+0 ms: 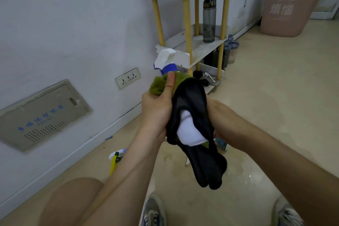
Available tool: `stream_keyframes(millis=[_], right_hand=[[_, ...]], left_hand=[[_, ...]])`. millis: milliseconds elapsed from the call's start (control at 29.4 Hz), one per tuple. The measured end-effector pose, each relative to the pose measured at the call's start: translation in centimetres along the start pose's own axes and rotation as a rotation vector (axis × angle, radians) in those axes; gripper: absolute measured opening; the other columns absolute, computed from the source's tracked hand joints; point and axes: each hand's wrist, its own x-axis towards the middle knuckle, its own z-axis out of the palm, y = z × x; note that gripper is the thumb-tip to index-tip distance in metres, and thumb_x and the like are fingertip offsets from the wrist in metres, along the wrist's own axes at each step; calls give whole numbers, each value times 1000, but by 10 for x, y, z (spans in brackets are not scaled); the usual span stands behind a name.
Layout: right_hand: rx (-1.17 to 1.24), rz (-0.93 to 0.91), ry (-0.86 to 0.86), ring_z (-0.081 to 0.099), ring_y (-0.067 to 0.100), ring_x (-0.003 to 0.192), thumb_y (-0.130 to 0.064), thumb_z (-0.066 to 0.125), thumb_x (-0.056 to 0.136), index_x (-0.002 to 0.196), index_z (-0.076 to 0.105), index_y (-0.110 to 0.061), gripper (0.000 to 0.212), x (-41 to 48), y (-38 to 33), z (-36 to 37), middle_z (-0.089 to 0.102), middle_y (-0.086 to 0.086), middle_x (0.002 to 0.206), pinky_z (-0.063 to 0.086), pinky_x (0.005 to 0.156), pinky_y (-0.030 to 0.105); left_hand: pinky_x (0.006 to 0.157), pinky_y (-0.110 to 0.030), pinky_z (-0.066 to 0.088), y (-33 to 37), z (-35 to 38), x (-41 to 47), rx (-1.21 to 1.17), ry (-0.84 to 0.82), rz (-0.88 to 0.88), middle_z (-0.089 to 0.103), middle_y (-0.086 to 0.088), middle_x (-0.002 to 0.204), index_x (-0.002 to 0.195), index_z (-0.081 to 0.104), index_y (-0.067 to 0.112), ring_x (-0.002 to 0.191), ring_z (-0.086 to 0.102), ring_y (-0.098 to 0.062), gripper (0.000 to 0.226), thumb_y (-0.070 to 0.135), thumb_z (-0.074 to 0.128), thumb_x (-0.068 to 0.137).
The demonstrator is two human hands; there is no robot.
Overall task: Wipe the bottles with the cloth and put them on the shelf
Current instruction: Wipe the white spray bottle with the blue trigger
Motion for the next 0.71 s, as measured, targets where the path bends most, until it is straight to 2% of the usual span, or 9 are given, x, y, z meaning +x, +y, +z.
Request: stream_keyframes(millis=[68,136,238,306,374,442,545,647,715], right_hand=[[-71,-144,-96,60,31,108,-41,48,100,116,63,-12,36,-6,4,6,67,16,113,41,84,29],[-107,-169,-98,63,21,98,-60,51,88,104,62,-23,41,-9,7,6,67,0,99,46,80,30],[12,-270,-16,65,20,91,-42,52,98,107,62,-19,27,-3,11,5,69,0,94,51,72,26],[193,-278,-3,66,26,97,-36,54,97,111,63,-12,29,-4,3,7,70,7,103,55,87,39],[464,-202,-42,69,25,95,-42,55,95,113,63,-8,39,-3,-2,5,71,12,104,54,92,45],[643,-94,-152,73,25,95,-57,52,89,119,63,-9,57,-6,-7,2,74,13,107,57,88,41],[710,23,-208,71,31,103,-64,61,81,127,60,-13,69,-7,-12,0,72,15,114,56,90,44],[628,46,-150,69,30,108,-64,64,79,132,56,-19,70,-1,-16,2,71,10,119,55,92,45],[602,14,-143,68,31,110,-65,63,81,134,53,-23,69,0,-20,3,70,7,122,58,85,48]], left_hand=[[77,-34,56,-4,0,2,30,75,115,74,5,72,60,75,31,74,70,-15,28,33,72,87],[71,-29,54,-9,2,2,26,95,178,71,9,66,58,74,32,66,65,-10,33,21,71,89],[82,-29,54,-13,9,-9,26,-34,182,75,9,84,80,75,32,82,69,-11,23,15,66,92],[92,-27,53,-16,14,-19,28,-152,163,73,6,106,107,69,28,99,68,-10,19,17,66,92],[94,-19,50,-20,12,-24,82,-230,168,68,9,117,126,59,26,107,64,0,38,20,68,90],[97,-18,47,-27,2,-25,229,-334,222,60,18,128,138,46,38,116,57,5,65,27,76,82],[98,-14,42,-29,-16,-26,527,-373,378,53,34,126,135,39,60,119,50,11,82,21,81,76],[94,-14,46,-24,-34,-21,568,-162,519,63,38,109,121,63,47,107,58,12,60,4,69,80],[88,-9,47,-14,-42,-18,513,-57,474,65,39,100,108,68,43,100,60,15,53,-3,66,82]])
